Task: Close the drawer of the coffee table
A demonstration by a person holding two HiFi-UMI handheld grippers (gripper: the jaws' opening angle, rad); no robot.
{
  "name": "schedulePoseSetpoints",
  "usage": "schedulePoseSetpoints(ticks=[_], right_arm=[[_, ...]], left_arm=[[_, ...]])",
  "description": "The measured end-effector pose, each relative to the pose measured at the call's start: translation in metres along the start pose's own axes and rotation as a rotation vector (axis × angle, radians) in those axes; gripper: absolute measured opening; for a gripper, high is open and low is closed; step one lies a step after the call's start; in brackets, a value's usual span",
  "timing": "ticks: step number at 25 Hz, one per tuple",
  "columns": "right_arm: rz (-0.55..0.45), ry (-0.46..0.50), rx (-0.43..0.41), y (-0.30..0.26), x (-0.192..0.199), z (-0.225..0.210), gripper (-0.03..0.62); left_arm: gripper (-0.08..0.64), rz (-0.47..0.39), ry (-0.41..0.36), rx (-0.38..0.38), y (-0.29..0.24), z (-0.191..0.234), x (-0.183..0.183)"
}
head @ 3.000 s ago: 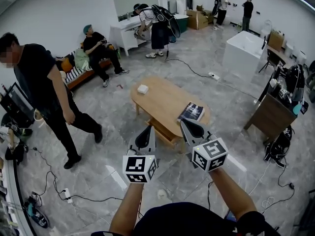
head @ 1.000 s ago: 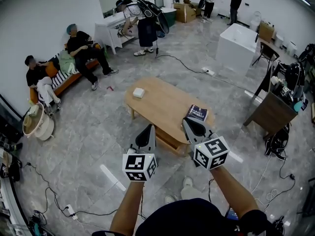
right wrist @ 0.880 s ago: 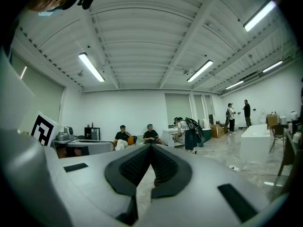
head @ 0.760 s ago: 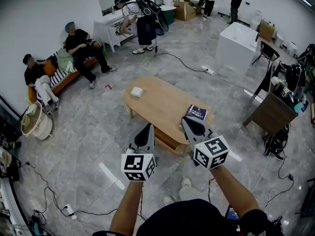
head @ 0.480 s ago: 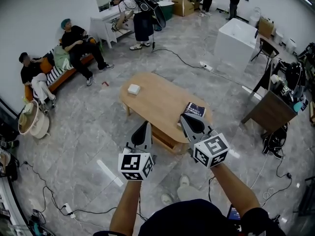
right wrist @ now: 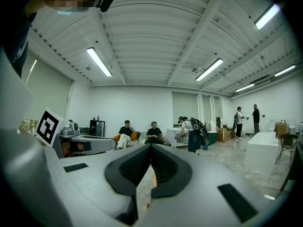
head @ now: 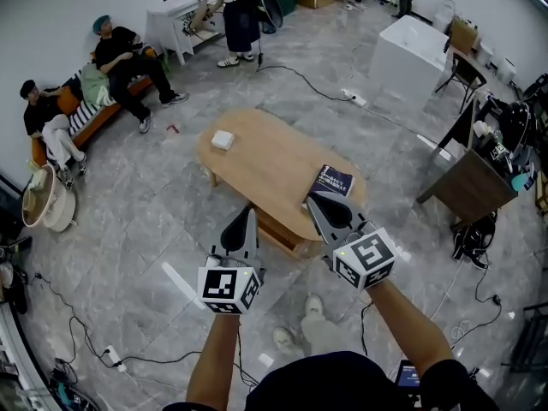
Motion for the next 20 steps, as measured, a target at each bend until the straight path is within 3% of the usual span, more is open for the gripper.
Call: schedulePoseSetpoints(ticks=[20], right_arm=[[0.012,-0.08,-0.022,-0.028,0.061,-0.035,0.012]], left_arm=[[0.002,0.063,0.0,-0.006,-0.029,0.0,0.063]])
Point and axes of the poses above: the fingertips, and each gripper's own axes: y backward along the fingers, z to its left, x out of its underside, the point moved 4 cm from there along y, backward along the fingers, and after that the axes turned 1 degree about -z, right-handed, at the moved point
